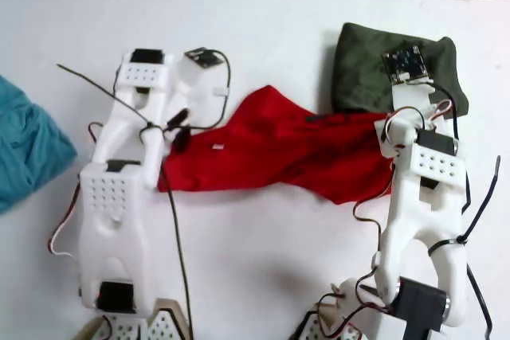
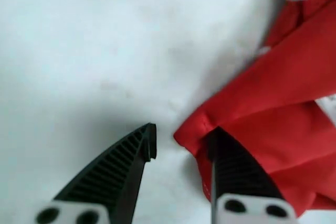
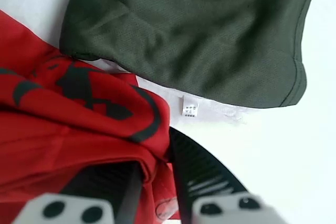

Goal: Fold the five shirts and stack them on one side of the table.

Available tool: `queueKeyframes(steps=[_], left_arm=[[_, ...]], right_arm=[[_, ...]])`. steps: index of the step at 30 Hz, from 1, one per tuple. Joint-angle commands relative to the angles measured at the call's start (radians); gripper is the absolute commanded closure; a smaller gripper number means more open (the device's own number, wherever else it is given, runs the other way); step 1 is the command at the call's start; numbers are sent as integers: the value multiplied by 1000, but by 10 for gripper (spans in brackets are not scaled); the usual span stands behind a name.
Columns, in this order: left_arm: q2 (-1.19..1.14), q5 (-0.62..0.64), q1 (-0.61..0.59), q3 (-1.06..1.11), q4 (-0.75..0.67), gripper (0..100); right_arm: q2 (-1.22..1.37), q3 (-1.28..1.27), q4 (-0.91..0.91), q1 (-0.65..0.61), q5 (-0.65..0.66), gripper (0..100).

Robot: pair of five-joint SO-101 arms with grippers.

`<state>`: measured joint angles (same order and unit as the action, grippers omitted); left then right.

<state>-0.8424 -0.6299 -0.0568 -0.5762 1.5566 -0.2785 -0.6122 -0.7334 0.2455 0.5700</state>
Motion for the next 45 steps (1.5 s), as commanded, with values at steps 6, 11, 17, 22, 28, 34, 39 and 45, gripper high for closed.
queueKeyframes(steps=[6,11,17,22,28,34,39,45], left_arm=[[-69,11,54,-84,104,832],[-66,12,46,-88,187,964],[-9,40,46,-101,222,974],[149,107,57,-28,229,974],[408,132,60,255,201,974],[479,126,43,461,138,942],[486,126,41,519,98,917],[485,124,43,447,104,915]], right_arm=[[2,46,2,-5,-5,981],[2,48,2,-8,-5,981],[-1,48,2,-7,-9,981],[-5,46,-4,7,-11,981],[-5,43,-5,7,-11,981],[1,43,1,-10,-12,981],[2,43,2,-12,-12,981],[2,43,2,-12,-12,981]])
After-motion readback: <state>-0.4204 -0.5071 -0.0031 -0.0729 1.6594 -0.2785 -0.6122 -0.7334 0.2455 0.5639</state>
